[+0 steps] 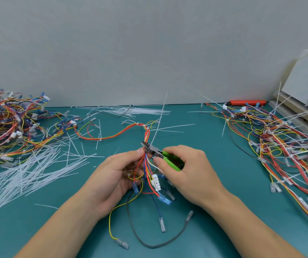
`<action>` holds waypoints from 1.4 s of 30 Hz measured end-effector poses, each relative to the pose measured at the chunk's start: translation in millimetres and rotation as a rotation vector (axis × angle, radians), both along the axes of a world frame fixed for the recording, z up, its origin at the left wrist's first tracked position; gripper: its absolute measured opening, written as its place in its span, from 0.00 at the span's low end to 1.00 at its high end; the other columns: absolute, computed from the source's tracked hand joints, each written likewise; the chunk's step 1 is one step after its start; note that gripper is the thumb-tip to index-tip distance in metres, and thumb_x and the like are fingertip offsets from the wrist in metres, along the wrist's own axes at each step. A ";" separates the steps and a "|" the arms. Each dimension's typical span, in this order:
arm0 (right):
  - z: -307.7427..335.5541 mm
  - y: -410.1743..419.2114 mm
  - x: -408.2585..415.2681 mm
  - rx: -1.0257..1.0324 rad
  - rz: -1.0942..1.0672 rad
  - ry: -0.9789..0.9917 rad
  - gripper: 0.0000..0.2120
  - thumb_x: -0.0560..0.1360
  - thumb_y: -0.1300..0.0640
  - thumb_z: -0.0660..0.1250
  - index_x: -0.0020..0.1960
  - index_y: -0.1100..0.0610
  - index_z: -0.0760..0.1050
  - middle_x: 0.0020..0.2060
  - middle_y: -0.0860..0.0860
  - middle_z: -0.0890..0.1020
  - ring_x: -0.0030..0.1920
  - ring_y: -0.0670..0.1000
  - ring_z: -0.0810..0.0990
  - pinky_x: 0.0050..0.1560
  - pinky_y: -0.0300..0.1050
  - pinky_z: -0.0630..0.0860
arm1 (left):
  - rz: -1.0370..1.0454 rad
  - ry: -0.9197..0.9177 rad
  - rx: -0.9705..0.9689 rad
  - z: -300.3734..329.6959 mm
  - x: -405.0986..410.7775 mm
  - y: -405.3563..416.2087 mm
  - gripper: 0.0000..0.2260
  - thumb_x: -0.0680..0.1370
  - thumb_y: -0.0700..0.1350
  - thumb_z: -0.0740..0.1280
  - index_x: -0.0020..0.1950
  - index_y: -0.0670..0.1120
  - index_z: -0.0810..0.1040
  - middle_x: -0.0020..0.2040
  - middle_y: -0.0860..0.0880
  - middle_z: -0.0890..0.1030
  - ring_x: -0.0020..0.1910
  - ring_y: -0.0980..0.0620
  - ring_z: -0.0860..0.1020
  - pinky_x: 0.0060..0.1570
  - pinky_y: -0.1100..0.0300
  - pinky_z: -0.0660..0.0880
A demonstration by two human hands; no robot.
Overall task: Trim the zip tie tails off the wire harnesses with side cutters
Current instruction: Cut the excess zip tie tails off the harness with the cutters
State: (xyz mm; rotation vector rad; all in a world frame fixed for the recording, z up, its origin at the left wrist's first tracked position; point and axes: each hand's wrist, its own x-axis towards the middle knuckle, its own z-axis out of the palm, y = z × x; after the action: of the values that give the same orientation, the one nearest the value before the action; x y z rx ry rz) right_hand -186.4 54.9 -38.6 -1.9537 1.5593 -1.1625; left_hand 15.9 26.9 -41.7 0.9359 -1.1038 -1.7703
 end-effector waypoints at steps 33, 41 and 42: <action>-3.0 -1.4 0.0 0.021 -0.012 0.030 0.20 0.73 0.29 0.63 0.46 0.45 0.79 0.38 0.43 0.79 0.42 0.45 0.77 0.42 0.44 0.74 | 0.003 -0.001 0.021 -7.9 2.8 -6.0 0.28 0.64 0.58 0.83 0.54 0.40 0.86 0.43 0.44 0.82 0.43 0.46 0.75 0.48 0.48 0.71; -3.1 -2.4 0.0 0.070 0.008 -0.028 0.21 0.74 0.29 0.65 0.42 0.47 0.77 0.32 0.48 0.78 0.33 0.48 0.75 0.37 0.54 0.76 | 0.007 0.016 0.007 -1.3 0.8 -0.2 0.28 0.62 0.58 0.83 0.52 0.40 0.86 0.41 0.44 0.80 0.41 0.46 0.75 0.44 0.50 0.71; -2.8 -2.7 -0.2 0.080 0.014 -0.035 0.22 0.74 0.29 0.65 0.42 0.48 0.76 0.31 0.49 0.78 0.32 0.49 0.74 0.36 0.54 0.75 | 0.008 0.027 0.014 -1.3 1.3 -0.3 0.28 0.62 0.57 0.83 0.53 0.39 0.86 0.42 0.43 0.80 0.41 0.45 0.74 0.46 0.49 0.70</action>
State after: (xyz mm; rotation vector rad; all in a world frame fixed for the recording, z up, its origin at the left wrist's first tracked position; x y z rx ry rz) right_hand -186.6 52.2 -41.4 -1.8800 1.5477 -1.1049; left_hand 17.2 26.6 -43.0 0.9208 -1.0712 -1.7811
